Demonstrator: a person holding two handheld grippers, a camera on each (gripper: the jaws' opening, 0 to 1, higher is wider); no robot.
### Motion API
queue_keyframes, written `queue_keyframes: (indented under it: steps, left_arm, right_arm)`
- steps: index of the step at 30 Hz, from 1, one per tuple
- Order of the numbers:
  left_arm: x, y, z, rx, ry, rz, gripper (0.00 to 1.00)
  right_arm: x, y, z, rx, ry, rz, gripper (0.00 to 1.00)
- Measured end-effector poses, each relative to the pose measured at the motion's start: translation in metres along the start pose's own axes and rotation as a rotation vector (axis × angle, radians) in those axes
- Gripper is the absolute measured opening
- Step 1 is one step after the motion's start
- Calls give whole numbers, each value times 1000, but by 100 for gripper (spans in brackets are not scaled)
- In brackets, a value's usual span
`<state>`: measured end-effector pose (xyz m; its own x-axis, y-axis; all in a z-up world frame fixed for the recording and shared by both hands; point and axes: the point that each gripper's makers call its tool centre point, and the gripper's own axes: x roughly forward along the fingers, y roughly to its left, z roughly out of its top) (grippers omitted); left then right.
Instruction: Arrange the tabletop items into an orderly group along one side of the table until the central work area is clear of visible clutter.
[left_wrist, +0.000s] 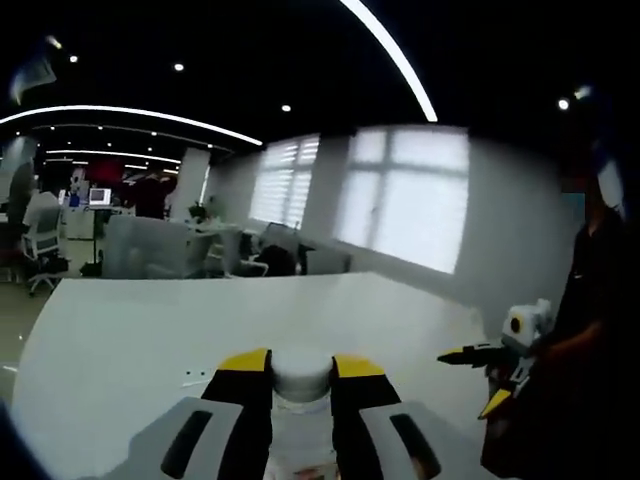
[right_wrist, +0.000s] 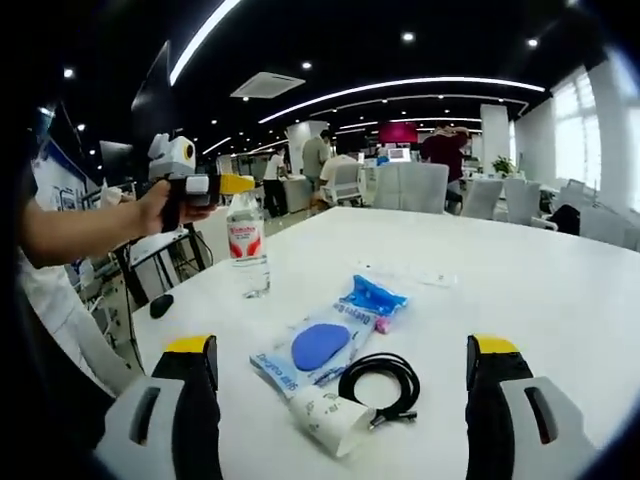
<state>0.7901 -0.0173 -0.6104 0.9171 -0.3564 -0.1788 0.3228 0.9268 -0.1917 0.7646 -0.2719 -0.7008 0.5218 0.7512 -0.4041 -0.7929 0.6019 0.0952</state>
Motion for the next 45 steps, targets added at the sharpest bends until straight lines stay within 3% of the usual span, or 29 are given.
queue_keyframes:
  steps: [10,21,35,45]
  left_arm:
    - [17,32,-14,13,27,32,17]
    - [32,59,-33,25,51,92,17]
    - [50,82,-42,10,60,186,17]
    - [59,93,-49,44,85,228,17]
  right_arm:
    - [-13,-27,-16,55,23,-79,100]
    - [-14,-34,-30,36,66,-111,100]
    - [-9,-49,-38,79,76,-148,99]
    - [-2,-55,-44,85,89,-157,99]
